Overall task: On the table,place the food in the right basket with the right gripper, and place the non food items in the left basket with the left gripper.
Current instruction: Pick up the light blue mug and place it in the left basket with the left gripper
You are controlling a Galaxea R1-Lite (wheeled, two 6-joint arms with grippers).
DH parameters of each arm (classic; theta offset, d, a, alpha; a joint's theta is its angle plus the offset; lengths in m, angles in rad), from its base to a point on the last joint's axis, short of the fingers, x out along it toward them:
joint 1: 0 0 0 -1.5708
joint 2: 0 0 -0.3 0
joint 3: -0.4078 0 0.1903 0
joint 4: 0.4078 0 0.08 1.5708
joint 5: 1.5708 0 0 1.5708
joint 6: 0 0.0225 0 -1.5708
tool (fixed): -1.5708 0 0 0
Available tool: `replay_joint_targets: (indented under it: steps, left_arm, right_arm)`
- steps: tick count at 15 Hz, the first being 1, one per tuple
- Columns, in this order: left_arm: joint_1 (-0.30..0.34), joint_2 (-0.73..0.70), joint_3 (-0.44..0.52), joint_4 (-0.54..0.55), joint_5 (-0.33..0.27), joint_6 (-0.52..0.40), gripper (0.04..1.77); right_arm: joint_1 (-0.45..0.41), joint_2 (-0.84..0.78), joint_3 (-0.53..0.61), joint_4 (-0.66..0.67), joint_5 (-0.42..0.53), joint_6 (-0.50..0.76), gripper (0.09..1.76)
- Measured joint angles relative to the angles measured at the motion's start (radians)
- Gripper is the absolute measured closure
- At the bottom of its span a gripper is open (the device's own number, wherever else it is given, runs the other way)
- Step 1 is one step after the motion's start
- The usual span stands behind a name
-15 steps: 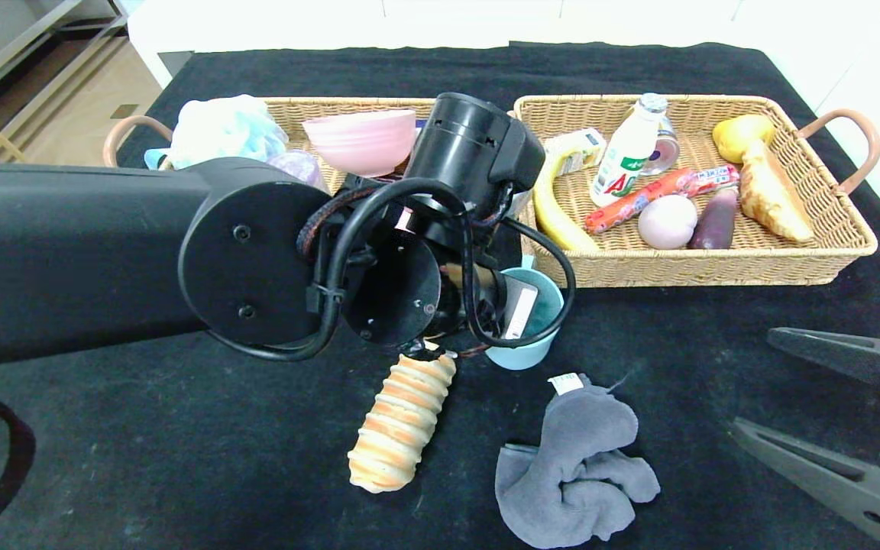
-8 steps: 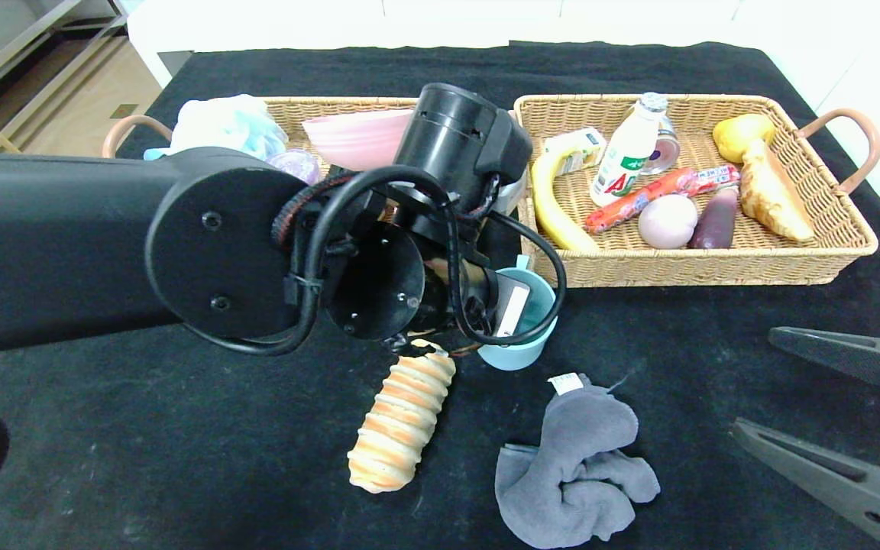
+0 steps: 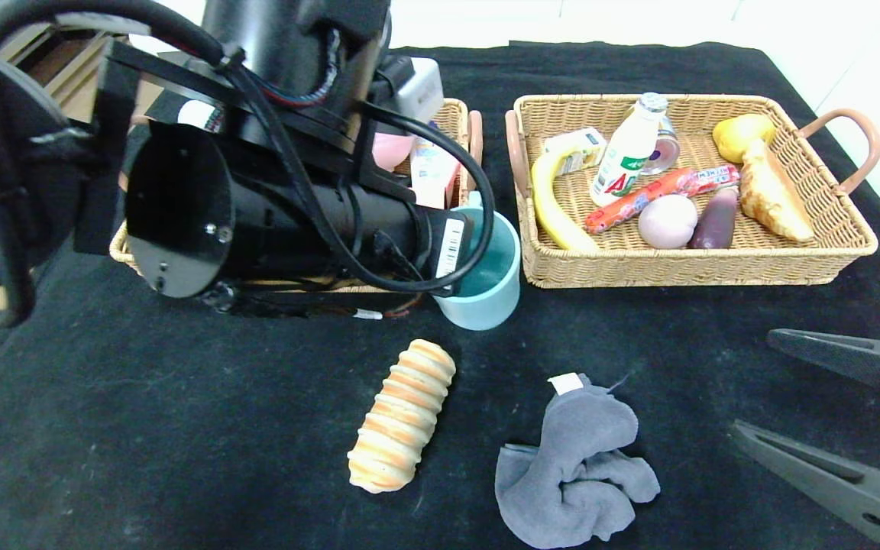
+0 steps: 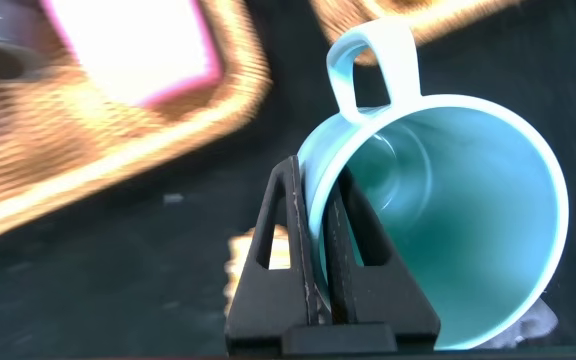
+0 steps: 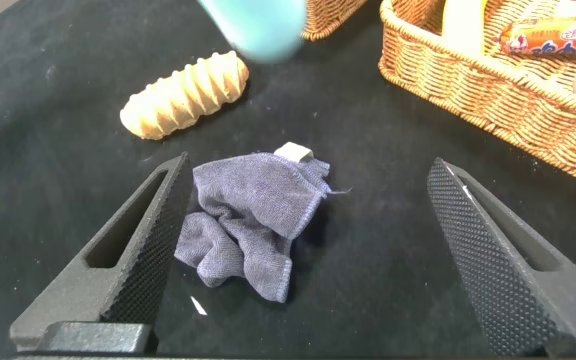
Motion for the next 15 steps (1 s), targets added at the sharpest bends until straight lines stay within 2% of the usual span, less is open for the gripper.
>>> replay_joint_targets:
  steps: [6,10,15]
  left_arm:
    - [0.103,-0.132,0.059,-0.002,0.000,0.000,1.61]
    - [0.193,-0.224,0.137,-0.005,-0.009,0.006,1.61]
    - [0.303,-0.325,0.176,-0.002,-0.023,0.021,1.61]
  right_arm:
    - [0.000,0.002,0.000,0.000,-0.001,0.000,0.14]
    - [0.001,0.003,0.003,0.002,-0.001,0.000,0.14]
    - [0.002,0.011,0.004,0.003,-0.001,-0.001,0.14]
